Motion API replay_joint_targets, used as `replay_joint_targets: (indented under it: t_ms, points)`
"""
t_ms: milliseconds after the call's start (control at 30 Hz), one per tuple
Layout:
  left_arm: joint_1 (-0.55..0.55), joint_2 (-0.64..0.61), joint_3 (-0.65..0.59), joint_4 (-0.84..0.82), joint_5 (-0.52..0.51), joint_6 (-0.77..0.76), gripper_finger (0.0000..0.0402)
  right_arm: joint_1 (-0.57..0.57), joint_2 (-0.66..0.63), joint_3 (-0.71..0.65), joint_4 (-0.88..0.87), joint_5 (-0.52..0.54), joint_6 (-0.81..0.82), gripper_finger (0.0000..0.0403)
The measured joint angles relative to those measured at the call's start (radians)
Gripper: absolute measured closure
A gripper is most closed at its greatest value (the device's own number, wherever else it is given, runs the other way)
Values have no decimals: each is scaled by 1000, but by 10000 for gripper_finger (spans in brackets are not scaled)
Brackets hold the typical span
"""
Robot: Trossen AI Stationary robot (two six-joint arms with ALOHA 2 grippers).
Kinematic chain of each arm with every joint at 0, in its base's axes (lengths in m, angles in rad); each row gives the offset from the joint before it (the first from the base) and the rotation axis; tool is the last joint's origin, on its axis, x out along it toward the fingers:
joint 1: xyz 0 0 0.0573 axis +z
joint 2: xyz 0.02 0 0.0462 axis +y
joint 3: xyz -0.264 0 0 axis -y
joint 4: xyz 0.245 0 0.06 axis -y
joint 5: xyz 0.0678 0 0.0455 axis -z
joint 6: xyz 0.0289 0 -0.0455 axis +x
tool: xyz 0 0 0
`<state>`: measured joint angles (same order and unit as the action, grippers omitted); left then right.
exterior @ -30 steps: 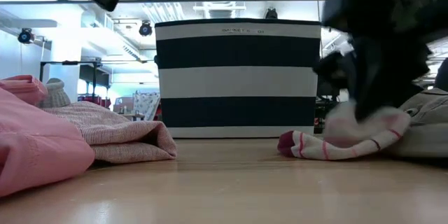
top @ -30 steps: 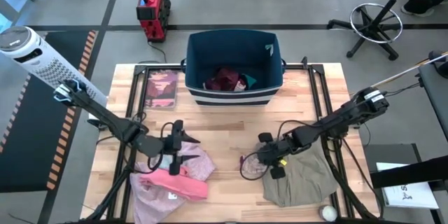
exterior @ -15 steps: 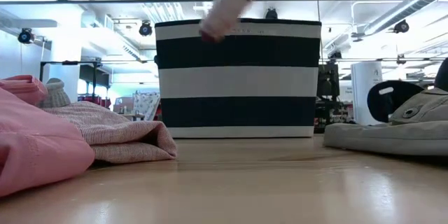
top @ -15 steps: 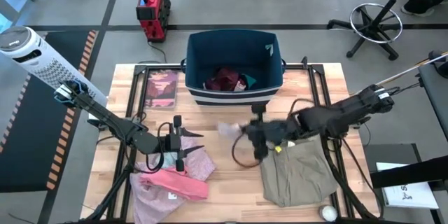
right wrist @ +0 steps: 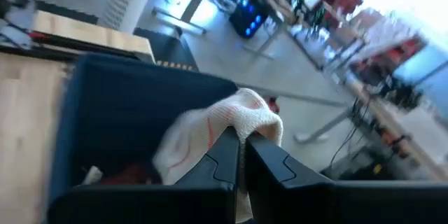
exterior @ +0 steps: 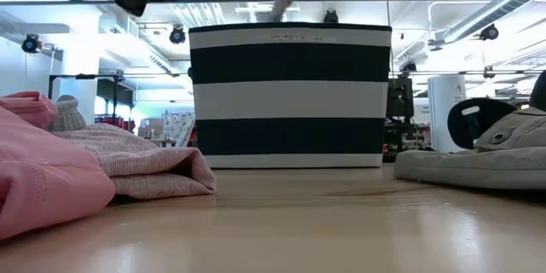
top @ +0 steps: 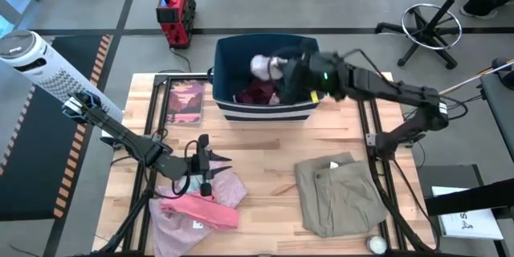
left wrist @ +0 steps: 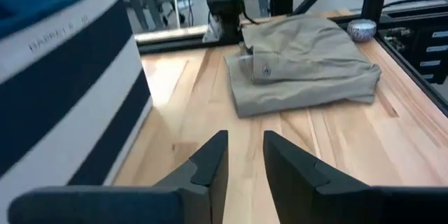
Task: Sort clothes
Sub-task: Put the light brown sock into the blue laundry bin, then put the pink underwear into the blue laundry bin
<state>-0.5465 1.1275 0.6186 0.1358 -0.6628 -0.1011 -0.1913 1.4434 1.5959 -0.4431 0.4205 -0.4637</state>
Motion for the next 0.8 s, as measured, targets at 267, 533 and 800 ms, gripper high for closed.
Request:
replay_joint_targets:
  t_ms: [267,533,800]
  points:
    - [0,0,0,-71,227,-177,325,-223,75,-2,-62,-216,117,380]
    - [-3,-1,43,-292,473,-410,324,-243,114,14,-113,-217,124,283]
    - [-38,0,127,-780,587,-606,325,-199,90,187,-372,-211,133,215]
